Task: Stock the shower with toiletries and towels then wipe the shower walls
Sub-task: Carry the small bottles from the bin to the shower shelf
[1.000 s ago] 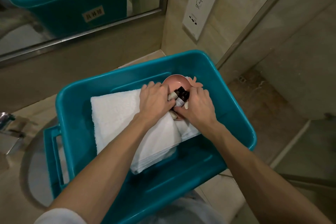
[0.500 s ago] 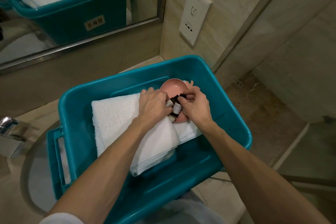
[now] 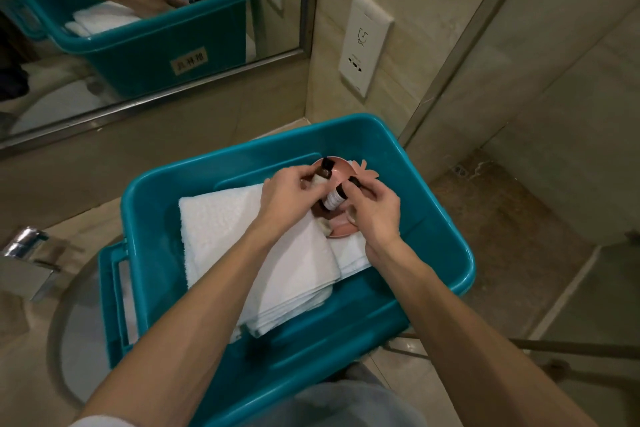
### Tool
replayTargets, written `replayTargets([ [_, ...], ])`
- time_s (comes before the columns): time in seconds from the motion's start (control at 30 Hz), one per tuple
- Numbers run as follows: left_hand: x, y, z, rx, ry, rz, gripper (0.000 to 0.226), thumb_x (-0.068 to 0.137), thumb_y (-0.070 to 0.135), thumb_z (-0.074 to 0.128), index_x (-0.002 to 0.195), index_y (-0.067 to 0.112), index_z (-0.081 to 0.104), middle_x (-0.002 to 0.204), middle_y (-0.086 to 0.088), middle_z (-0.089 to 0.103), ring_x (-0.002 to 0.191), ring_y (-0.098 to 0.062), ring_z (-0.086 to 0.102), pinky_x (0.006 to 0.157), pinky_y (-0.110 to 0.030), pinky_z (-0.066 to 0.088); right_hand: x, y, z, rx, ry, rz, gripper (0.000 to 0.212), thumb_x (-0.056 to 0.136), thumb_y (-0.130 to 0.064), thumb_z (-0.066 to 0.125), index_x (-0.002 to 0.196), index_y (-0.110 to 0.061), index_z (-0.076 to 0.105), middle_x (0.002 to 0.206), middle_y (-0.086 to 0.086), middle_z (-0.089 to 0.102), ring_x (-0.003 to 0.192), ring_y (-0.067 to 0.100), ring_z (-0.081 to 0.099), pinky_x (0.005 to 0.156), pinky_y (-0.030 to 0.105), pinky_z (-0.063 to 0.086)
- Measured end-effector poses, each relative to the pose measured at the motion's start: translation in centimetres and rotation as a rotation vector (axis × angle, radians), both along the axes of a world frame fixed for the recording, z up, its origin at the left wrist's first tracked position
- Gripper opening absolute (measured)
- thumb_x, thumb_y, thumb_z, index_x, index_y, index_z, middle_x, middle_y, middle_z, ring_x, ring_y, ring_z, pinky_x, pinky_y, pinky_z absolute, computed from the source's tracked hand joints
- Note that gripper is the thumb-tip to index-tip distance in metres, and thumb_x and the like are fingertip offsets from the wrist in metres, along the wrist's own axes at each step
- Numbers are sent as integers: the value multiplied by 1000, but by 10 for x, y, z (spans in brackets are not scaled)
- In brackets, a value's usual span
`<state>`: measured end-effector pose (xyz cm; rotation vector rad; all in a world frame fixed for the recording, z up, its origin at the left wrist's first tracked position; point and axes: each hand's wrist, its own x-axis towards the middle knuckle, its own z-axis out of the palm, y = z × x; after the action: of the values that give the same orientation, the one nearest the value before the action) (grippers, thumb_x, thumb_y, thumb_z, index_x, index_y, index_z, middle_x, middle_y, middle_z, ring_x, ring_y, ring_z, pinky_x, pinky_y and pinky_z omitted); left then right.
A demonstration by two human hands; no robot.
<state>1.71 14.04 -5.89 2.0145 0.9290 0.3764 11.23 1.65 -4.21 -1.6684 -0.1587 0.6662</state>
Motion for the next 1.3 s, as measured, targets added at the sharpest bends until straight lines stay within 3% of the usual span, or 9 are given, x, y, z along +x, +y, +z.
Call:
replayTargets([
  [0.13,-23,14,24,-196,-261,179,24,80,32,75,103,26,74,91,1,75,74,-4,61,73,-25,51,-27,13,9,151,170,-4,12,95,-19,68,105,-12,66,93,6,75,72,18,70,58,29,56],
  [0.3,-77,21,18,-223,-226,380,29,79,27,80,105,21,67,87,8,66,72,-3,57,70,-15,47,-75,29,-13,-92,-339,371,21,99,-40,55,103,-19,51,92,2,70,87,19,65,80,40,51],
  [0.4,-99,20,20,-253,-241,483,38,81,30,79,112,18,63,93,9,69,79,-2,63,71,-15,46,-89,34,-26,-168,-613,377,25,103,-41,38,107,-17,43,93,10,65,85,33,59,75,47,46],
  [0.57,-115,18,27,-267,-167,484,32,78,39,79,101,27,60,87,9,75,80,-1,70,75,-31,55,-100,43,-33,-189,-804,356,24,103,-38,42,110,-15,45,95,8,61,88,30,56,76,46,46],
  [0.8,-118,19,18,-209,-94,353,27,83,47,74,105,34,65,82,8,72,81,-12,70,79,-42,59,-96,43,-29,-201,-624,336,28,95,-47,57,100,-23,45,90,-4,61,88,19,58,82,42,49],
  [0.97,-112,11,15,-268,-207,434,23,84,36,76,105,29,68,84,12,73,79,-5,67,79,-33,56,-89,32,-23,-230,-701,530,40,85,-50,71,100,-25,45,94,-11,58,90,8,52,72,25,36],
  [1.07,-106,5,20,-337,-311,442,26,89,27,75,114,23,69,92,4,76,83,-5,69,73,-20,54,-75,26,-13,-148,-427,497,36,85,-51,70,101,-26,50,93,-11,67,88,7,63,80,34,51],
  [1.17,-93,0,28,-404,-371,380,26,89,28,76,114,21,71,99,-4,77,90,-11,71,76,-22,55,-60,16,0,19,-188,350,24,92,-37,70,102,-22,55,89,-1,76,82,11,73,83,40,58],
  [1.3,-62,-17,47,-426,-389,291,22,90,31,74,110,22,72,100,1,78,94,-9,72,78,-21,55,-42,-9,29,154,-36,191,16,96,-31,67,108,-36,57,90,8,77,76,20,76,72,38,59],
])
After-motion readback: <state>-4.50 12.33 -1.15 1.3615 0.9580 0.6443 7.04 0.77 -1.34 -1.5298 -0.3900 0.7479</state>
